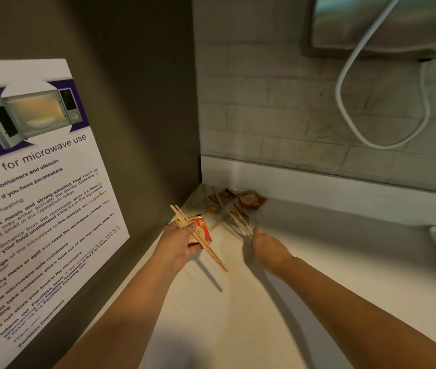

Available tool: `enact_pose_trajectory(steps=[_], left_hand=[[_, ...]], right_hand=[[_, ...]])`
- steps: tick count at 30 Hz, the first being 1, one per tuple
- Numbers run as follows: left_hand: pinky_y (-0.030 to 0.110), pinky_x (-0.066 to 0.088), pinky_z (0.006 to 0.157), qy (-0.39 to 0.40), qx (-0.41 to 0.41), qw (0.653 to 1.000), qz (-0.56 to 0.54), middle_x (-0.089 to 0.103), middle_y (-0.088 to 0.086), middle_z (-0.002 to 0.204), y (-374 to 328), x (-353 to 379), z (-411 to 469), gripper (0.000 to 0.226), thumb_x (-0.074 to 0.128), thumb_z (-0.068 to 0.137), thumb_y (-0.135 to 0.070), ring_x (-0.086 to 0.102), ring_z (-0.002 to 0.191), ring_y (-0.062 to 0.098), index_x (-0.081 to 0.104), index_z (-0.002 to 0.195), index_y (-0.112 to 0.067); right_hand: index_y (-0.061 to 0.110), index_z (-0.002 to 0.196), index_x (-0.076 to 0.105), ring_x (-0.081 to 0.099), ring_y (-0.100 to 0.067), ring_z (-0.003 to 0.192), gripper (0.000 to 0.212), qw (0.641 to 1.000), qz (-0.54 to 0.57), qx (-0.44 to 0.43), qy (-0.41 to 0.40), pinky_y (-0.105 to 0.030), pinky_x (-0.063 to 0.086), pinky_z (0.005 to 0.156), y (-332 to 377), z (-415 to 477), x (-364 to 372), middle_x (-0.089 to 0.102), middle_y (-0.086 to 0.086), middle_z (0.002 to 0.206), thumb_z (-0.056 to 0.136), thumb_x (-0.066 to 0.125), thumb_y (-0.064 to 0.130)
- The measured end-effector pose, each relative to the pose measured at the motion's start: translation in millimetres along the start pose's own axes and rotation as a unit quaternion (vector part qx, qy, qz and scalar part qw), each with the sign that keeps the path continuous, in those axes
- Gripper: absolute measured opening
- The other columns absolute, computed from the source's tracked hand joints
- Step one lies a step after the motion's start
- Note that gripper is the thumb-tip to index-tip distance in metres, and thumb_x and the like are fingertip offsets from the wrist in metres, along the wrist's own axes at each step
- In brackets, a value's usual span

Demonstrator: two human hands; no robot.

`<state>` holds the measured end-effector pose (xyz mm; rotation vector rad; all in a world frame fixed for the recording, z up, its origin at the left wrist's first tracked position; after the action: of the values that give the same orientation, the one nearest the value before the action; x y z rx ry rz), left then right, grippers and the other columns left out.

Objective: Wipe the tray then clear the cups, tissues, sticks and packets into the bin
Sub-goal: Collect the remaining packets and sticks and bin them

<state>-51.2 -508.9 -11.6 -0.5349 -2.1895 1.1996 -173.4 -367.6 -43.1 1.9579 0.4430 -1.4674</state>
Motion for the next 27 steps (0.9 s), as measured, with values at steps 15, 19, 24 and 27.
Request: enact_pose_trajectory(steps=[15,19,24,27], left_hand=[[0.035,0.052,0.059,0.012,0.006,1.000,0.016,0.059,0.020,0.105,12,24,-21,0.039,0.050,0.094,-0.004,0.062,0.079,0.027,0.041,0.132,-0.001],[0.035,0.053,0.060,0.014,0.010,0.999,0.027,0.057,0.022,0.117,18,31,-34,0.040,0.051,0.094,-0.005,0.061,0.085,0.027,0.041,0.133,-0.003],[0.036,0.054,0.064,0.024,0.022,0.999,0.036,0.059,0.020,0.108,31,40,-58,0.035,0.050,0.094,-0.005,0.062,0.078,0.025,0.044,0.129,-0.002],[0.036,0.055,0.066,0.044,0.018,0.998,0.049,0.061,0.015,0.094,42,44,-75,0.027,0.049,0.095,-0.005,0.062,0.077,0.024,0.048,0.122,-0.003]], right_hand=[[0.011,0.095,0.042,0.034,-0.009,0.059,0.018,0.961,0.270,-0.051,0.013,-0.023,0.028,0.051,-7,-25,-27,0.040,0.000,0.072,0.103,0.028,0.020],[0.007,0.104,0.046,0.035,-0.009,0.060,0.020,0.960,0.275,-0.049,0.018,-0.021,0.029,0.051,-10,-38,-32,0.041,0.000,0.073,0.102,0.029,0.018],[0.009,0.100,0.046,0.034,-0.009,0.058,0.018,0.958,0.281,-0.045,0.027,-0.022,0.029,0.049,-14,-62,-36,0.041,-0.001,0.073,0.102,0.029,0.017],[0.012,0.099,0.045,0.034,-0.011,0.056,0.018,0.949,0.312,-0.025,0.029,-0.022,0.028,0.044,-18,-91,-37,0.040,-0.002,0.072,0.102,0.028,0.018]])
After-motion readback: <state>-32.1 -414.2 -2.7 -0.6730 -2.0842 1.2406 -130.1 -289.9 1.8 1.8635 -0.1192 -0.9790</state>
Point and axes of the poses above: each hand's wrist, its own z-axis towards the middle knuckle, its own x-axis out of the palm, y = z × x, the point moved 1 cm from there along z, towards the middle knuckle
